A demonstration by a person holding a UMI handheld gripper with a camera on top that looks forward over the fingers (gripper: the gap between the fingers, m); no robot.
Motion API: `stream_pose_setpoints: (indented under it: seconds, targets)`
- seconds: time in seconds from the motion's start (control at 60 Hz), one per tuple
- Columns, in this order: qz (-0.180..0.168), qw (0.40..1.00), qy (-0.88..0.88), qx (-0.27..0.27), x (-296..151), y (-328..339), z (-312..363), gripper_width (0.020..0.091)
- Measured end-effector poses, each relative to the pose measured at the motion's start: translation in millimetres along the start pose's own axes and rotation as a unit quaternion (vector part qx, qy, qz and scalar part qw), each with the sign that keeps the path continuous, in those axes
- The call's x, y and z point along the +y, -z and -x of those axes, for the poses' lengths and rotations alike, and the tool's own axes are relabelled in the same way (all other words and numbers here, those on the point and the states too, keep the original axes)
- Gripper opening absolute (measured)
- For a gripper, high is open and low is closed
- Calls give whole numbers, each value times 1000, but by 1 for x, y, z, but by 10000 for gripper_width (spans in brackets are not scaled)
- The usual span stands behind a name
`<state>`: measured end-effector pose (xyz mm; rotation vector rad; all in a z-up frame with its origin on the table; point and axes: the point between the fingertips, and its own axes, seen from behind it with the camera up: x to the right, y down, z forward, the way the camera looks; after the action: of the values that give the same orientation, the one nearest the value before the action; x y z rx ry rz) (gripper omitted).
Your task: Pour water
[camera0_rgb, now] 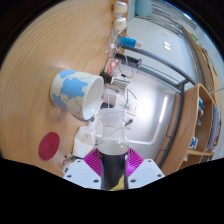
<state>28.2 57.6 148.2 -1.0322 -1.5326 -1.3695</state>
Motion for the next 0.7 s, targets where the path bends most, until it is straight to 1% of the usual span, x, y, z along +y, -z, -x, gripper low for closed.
stream_pose_setpoints:
  seconds: [0.2,0.333,0.45,0.517,0.583,0.6,0.617,0.633,0.7]
  targets:
    - [-1,990,138,6,-11,-13,-8,259]
    - [-4,984,180,9,-16,-14,-9,260]
    - [-5,985,172,6,-19,-14,-6,259]
    - [-12,990,143,6,-21,-12,-4,260]
    - [-18,997,73,-1,-20,-9,-3,260]
    - [-18,999,49,-4,-19,-8,-3,259]
    - [-19,1000,24,-7,-17,-7,-2,279]
    - [-20,1000,-2,-11,-16,-5,-3,285]
    - [-17,989,-143,-23,-6,1,-5,284]
